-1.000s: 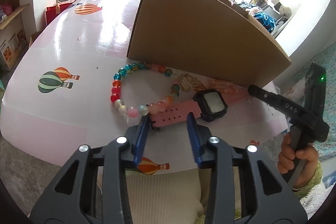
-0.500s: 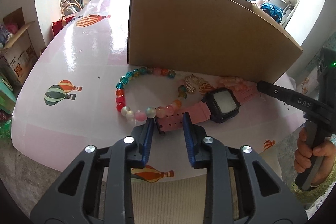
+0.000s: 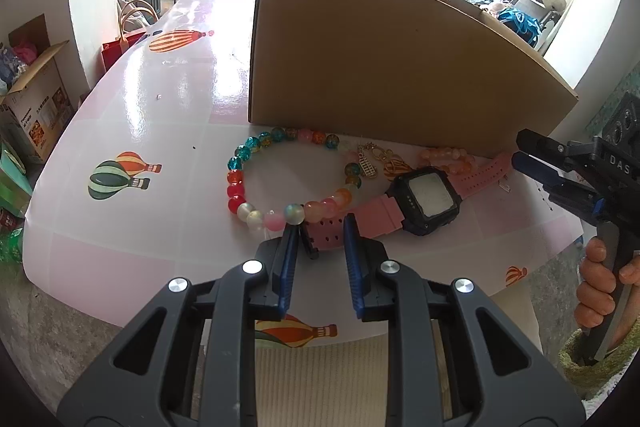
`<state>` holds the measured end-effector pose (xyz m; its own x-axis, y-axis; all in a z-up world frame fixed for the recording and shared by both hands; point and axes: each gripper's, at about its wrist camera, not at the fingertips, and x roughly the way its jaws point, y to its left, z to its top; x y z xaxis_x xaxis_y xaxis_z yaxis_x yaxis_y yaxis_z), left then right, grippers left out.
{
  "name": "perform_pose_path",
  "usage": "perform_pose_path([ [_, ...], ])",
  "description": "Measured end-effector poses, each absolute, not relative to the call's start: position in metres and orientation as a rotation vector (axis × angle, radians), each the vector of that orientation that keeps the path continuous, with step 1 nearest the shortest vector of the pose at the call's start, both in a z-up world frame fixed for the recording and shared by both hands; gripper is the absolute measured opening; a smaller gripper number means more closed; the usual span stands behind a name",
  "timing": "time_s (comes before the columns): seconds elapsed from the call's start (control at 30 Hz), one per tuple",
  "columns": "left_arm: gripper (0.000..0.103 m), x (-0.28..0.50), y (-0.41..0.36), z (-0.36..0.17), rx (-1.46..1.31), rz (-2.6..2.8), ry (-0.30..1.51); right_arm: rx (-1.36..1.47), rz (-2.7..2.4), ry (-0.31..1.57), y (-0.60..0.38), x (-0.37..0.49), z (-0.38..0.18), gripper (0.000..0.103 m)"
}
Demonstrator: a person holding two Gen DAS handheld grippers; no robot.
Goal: Organize jewelry
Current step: 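Move the right tool down onto the pink-strapped watch and close on it, then lift the watch with the right tool and carry it over the box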
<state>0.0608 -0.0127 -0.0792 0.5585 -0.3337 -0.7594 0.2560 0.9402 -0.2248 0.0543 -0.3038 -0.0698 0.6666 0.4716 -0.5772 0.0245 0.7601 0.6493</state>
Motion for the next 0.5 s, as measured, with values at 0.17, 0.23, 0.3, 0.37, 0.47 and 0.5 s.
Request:
perform_pose_path([
  [0.17, 0.021, 0.059, -0.014, -0.079, -0.086, -0.346, 0.91, 0.673, 0.212, 0.844, -0.299, 0.056, -0.078, 0.048],
  [0.23, 0.021, 0.059, -0.013, -0.079, -0.085, -0.346, 0.91, 0.693, 0.261, 0.798, -0.298, 0.052, -0.073, 0.048],
  [0.3, 0.021, 0.059, -0.013, -0.079, -0.085, -0.345, 0.909, 0.643, 0.24, 0.808, -0.291, 0.055, -0.071, 0.047],
  [0.37, 0.021, 0.059, -0.014, -0.078, -0.079, -0.343, 0.906, 0.579, 0.18, 0.854, -0.283, 0.061, -0.076, 0.044],
  [0.47, 0.021, 0.058, -0.015, -0.078, -0.074, -0.341, 0.907, 0.7, 0.262, 0.793, -0.286, 0.058, -0.076, 0.041],
  [0.5, 0.021, 0.058, -0.015, -0.078, -0.076, -0.342, 0.906, 0.713, 0.276, 0.782, -0.287, 0.058, -0.076, 0.039],
])
